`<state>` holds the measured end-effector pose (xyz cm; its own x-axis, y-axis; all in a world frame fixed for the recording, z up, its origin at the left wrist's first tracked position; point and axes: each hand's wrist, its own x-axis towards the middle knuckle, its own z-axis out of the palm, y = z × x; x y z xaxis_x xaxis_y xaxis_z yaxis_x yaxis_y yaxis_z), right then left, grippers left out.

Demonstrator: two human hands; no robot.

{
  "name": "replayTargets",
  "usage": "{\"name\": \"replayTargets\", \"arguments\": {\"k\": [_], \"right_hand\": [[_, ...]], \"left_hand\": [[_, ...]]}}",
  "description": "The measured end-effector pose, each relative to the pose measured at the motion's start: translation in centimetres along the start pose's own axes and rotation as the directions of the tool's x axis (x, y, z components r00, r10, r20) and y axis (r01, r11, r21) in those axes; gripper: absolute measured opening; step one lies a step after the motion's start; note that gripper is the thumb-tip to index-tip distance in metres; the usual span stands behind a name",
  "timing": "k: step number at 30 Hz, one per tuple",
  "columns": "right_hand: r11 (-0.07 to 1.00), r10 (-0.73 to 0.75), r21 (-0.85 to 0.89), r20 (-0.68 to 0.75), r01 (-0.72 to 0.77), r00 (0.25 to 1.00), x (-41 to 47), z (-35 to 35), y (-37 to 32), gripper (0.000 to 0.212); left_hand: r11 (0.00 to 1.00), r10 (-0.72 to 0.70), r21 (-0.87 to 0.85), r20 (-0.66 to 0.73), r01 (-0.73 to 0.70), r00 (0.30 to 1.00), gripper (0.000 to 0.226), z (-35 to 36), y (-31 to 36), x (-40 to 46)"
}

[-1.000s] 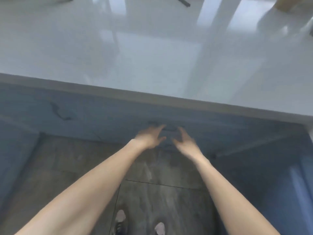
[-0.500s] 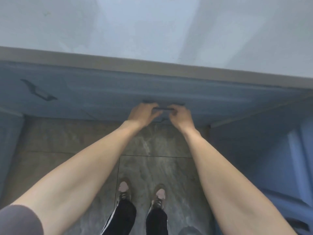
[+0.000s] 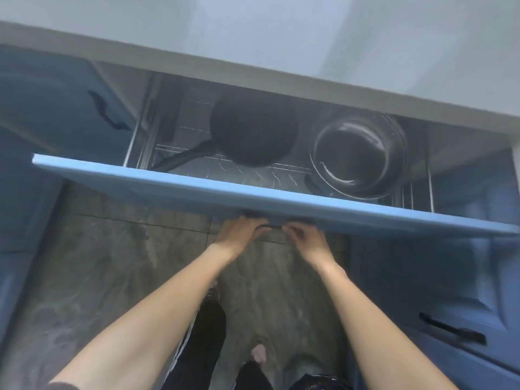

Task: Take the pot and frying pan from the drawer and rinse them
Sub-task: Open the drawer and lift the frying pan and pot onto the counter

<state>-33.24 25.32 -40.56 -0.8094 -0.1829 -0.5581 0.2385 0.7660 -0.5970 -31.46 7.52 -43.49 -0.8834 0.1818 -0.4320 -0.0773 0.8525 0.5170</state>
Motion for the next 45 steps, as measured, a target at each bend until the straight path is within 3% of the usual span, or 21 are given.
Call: {"name": "replayTargets", "arguments": {"k": [4,14,19,22,25,28,31,32,34,36,38,41,43,45], "right_hand": [[0.999,-0.030,-0.035,0.004,0.031,1.000,-3.5,2.3,2.3,0.023],[1.000,-0.012,0.014,-0.020,0.012,1.000,-11.3,7.4,5.4,0.021],[0.998,0.051,0.032,-0.123,-0.047,0.991,-12.7,9.6,5.4,0.021],[0.997,0.069,-0.018,-0.138,-0.073,0.988,-12.3,9.3,5.2,0.024],[0.994,0.086,-0.064,-0.117,-0.094,0.989,-12.7,8.8,4.6,0.029],[0.972,0.119,-0.208,0.042,-0.108,0.992,-13.8,8.0,3.8,0.042],[0.927,0.037,-0.365,0.310,0.083,0.950,-17.2,5.4,0.8,0.046],[0.922,-0.040,-0.329,0.443,0.204,0.896,-19.0,3.4,-0.9,0.044],[0.937,-0.197,-0.083,0.673,0.338,0.713,-22.5,-2.2,-4.9,0.037],[0.956,-0.274,0.146,0.750,0.254,0.602,-24.7,-8.1,-8.4,0.028],[0.940,-0.338,0.274,0.649,0.206,0.681,-23.7,-12.8,-10.2,0.023],[0.939,-0.292,0.259,0.262,0.224,0.920,-17.4,-15.2,-11.0,0.013],[0.953,-0.221,0.229,0.075,0.199,0.972,-11.8,-14.2,-11.4,0.009],[0.982,-0.119,0.149,0.040,0.112,0.992,-6.8,-12.1,-11.5,0.013]], "left_hand": [[0.997,-0.066,-0.030,-0.006,0.066,0.998,0.026,2.9,0.3,-3.9],[0.993,-0.075,-0.091,0.007,0.075,0.997,0.028,7.0,-0.4,-12.0],[0.938,-0.072,-0.345,-0.086,0.038,0.994,0.022,8.9,-0.2,-14.6],[0.964,-0.039,-0.264,-0.096,0.013,0.995,0.026,8.1,0.8,-14.7],[0.998,-0.045,-0.039,0.053,0.047,0.998,0.039,7.0,1.2,-14.9],[0.995,-0.044,0.091,0.184,0.028,0.982,0.049,5.0,1.7,-16.9],[0.993,0.096,-0.079,0.166,-0.084,0.981,0.042,-0.1,4.4,-22.6],[0.970,0.154,-0.212,0.140,-0.123,0.978,0.038,-2.7,5.6,-25.1],[0.891,0.204,-0.428,0.076,-0.153,0.976,0.028,-8.7,7.6,-29.1],[0.843,0.157,-0.509,-0.075,-0.174,0.985,0.029,-14.3,7.8,-30.1],[0.864,0.045,-0.468,-0.293,-0.185,0.955,0.027,-18.5,6.5,-27.6],[0.981,-0.051,-0.191,-0.417,-0.033,0.908,0.036,-20.5,3.0,-19.9],[0.997,-0.065,0.019,-0.240,0.072,0.969,0.047,-19.7,-0.3,-14.4],[0.941,-0.091,0.333,0.080,0.060,0.993,0.055,-17.9,-3.6,-10.2]]}}
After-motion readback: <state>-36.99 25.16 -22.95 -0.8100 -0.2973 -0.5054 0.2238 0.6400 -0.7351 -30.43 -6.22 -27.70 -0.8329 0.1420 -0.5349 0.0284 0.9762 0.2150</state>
